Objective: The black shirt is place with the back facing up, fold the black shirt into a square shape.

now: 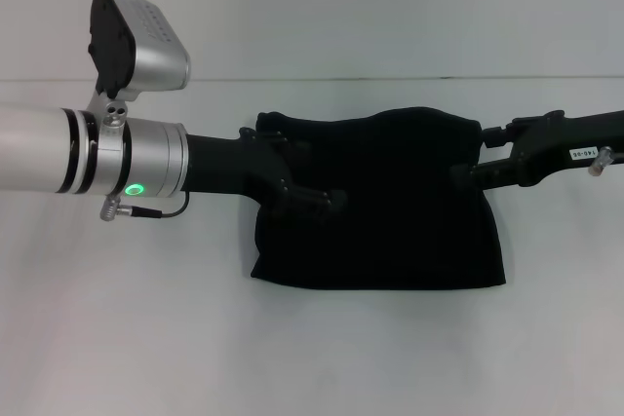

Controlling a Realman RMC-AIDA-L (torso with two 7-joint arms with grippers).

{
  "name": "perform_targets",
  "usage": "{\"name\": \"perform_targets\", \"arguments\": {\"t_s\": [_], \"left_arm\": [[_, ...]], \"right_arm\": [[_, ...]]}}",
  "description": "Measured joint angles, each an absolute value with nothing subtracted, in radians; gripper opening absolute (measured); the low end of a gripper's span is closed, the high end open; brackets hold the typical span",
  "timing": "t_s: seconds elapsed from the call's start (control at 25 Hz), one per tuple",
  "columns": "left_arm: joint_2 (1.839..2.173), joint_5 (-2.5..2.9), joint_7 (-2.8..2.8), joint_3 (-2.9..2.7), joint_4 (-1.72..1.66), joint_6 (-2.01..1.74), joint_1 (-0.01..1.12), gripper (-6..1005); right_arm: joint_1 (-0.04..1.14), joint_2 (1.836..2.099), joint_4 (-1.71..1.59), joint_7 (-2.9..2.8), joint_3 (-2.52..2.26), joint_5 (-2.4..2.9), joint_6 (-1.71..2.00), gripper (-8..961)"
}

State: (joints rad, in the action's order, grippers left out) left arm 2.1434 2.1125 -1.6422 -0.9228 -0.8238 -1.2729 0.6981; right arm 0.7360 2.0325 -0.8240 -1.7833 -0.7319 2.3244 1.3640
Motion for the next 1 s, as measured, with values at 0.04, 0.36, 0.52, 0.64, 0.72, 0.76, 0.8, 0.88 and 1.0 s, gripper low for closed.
{"name": "perform_targets", "arguments": {"t_s": [0.04, 0.36, 0.52, 0.64, 0.72, 0.76, 0.8, 0.88, 1.0], "left_arm": [[2.142, 2.113, -1.643, -0.923, -0.824, -1.273, 0.698, 909], [2.14, 2.114, -1.644, -0.923, -0.824, -1.271, 0.702, 909], [2.14, 2.114, -1.645, -0.922, -0.824, -1.271, 0.703, 909], [2.14, 2.114, -1.645, -0.922, -0.824, -1.27, 0.704, 909], [2.14, 2.114, -1.645, -0.922, -0.824, -1.27, 0.704, 909], [2.14, 2.114, -1.645, -0.922, -0.824, -1.27, 0.704, 909], [2.14, 2.114, -1.645, -0.922, -0.824, -1.27, 0.704, 909], [2.14, 2.114, -1.645, -0.922, -0.824, -1.27, 0.704, 909], [2.14, 2.114, -1.644, -0.922, -0.824, -1.27, 0.702, 909]], "right_arm": [[0.736, 2.033, -0.825, -1.783, -0.733, 2.324, 1.364, 880], [0.736, 2.034, -0.826, -1.783, -0.734, 2.324, 1.359, 877], [0.736, 2.034, -0.826, -1.783, -0.735, 2.324, 1.359, 877], [0.736, 2.034, -0.826, -1.782, -0.735, 2.324, 1.359, 877], [0.736, 2.034, -0.827, -1.782, -0.735, 2.324, 1.359, 877], [0.736, 2.034, -0.827, -1.782, -0.735, 2.324, 1.359, 877], [0.736, 2.034, -0.827, -1.782, -0.735, 2.324, 1.359, 877], [0.736, 2.034, -0.826, -1.782, -0.735, 2.324, 1.358, 877], [0.736, 2.034, -0.826, -1.782, -0.735, 2.324, 1.358, 877]]}}
